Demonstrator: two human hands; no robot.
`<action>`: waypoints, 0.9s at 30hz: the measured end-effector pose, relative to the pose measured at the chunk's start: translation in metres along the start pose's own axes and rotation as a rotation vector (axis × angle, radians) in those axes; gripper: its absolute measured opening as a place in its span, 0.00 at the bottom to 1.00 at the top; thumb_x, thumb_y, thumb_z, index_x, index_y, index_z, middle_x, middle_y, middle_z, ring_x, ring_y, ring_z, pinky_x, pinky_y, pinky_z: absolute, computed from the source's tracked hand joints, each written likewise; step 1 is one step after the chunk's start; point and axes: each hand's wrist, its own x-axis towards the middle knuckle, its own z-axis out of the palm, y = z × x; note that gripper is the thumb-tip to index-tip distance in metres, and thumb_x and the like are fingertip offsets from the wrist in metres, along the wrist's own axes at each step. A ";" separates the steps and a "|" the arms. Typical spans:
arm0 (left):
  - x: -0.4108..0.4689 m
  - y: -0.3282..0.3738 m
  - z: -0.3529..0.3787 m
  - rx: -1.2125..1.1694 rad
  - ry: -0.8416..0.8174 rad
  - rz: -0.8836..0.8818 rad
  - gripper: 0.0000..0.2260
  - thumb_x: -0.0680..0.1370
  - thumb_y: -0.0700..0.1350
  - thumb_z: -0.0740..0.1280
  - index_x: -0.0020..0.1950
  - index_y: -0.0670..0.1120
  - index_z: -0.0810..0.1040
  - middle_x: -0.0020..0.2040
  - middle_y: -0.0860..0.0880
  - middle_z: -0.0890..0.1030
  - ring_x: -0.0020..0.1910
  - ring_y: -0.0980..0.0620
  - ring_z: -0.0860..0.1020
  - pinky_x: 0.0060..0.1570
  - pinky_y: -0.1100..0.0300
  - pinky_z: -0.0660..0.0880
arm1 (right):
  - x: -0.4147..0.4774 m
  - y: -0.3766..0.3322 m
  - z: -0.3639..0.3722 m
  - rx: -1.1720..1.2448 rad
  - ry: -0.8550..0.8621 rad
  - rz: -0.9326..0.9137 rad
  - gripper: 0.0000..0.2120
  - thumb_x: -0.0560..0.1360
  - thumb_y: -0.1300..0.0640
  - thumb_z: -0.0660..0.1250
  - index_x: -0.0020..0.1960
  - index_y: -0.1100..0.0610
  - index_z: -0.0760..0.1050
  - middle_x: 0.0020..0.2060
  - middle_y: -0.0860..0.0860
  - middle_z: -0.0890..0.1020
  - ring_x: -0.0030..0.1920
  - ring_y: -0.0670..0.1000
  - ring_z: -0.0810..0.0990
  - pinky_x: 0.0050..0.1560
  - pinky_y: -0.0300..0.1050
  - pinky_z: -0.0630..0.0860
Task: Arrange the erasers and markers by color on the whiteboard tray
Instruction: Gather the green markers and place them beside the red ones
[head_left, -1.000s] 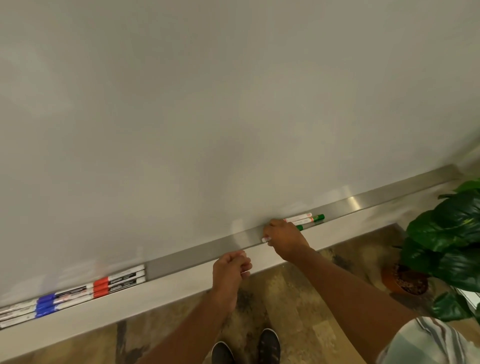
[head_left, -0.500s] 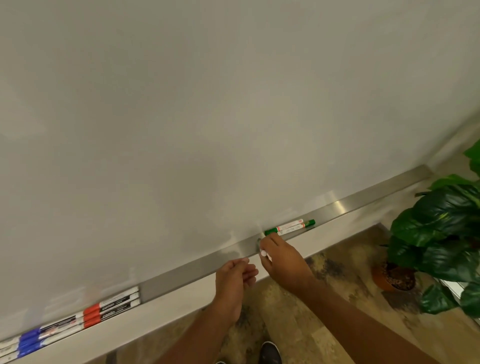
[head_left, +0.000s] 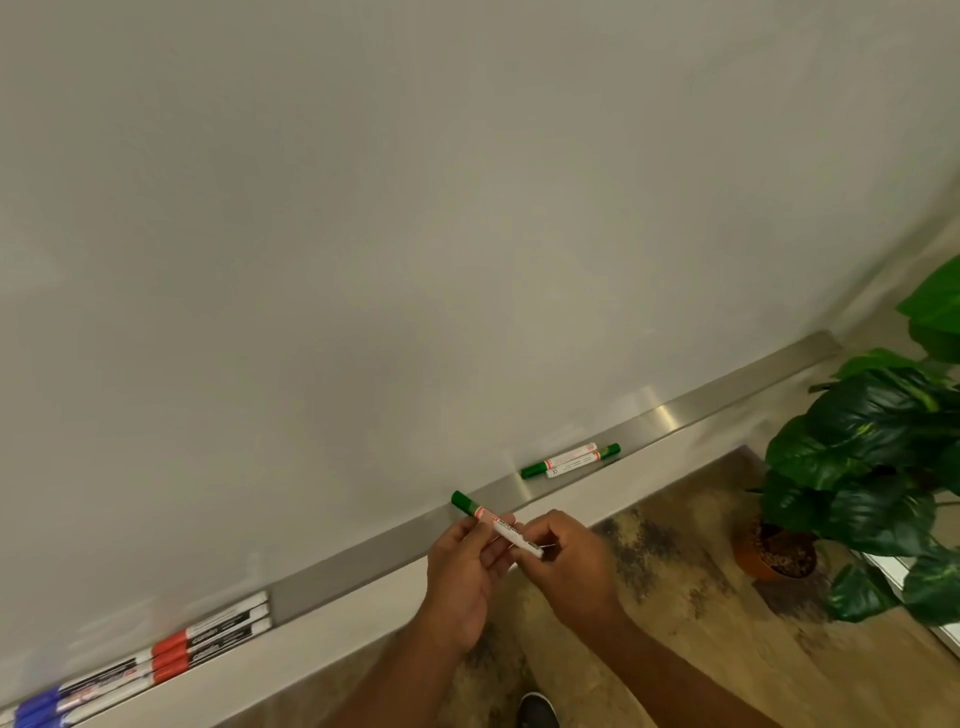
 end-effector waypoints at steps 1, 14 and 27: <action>0.000 0.000 -0.002 -0.003 0.016 -0.003 0.12 0.84 0.44 0.68 0.64 0.39 0.81 0.57 0.39 0.88 0.57 0.39 0.87 0.59 0.43 0.83 | -0.001 0.001 -0.001 0.008 -0.034 0.002 0.08 0.70 0.48 0.80 0.44 0.45 0.82 0.42 0.40 0.83 0.43 0.44 0.83 0.39 0.38 0.80; 0.008 -0.007 -0.021 0.033 0.035 -0.075 0.12 0.84 0.36 0.67 0.66 0.42 0.80 0.57 0.36 0.83 0.51 0.39 0.89 0.48 0.45 0.86 | 0.091 0.036 -0.052 -0.482 -0.002 -0.011 0.13 0.82 0.59 0.67 0.64 0.57 0.81 0.59 0.53 0.84 0.59 0.53 0.82 0.66 0.47 0.77; 0.011 -0.009 -0.022 0.024 0.051 -0.070 0.10 0.85 0.35 0.65 0.66 0.39 0.79 0.54 0.34 0.83 0.58 0.32 0.85 0.60 0.38 0.82 | 0.136 0.047 -0.061 -1.175 -0.453 -0.287 0.14 0.84 0.51 0.58 0.67 0.50 0.76 0.63 0.50 0.78 0.64 0.55 0.75 0.66 0.53 0.67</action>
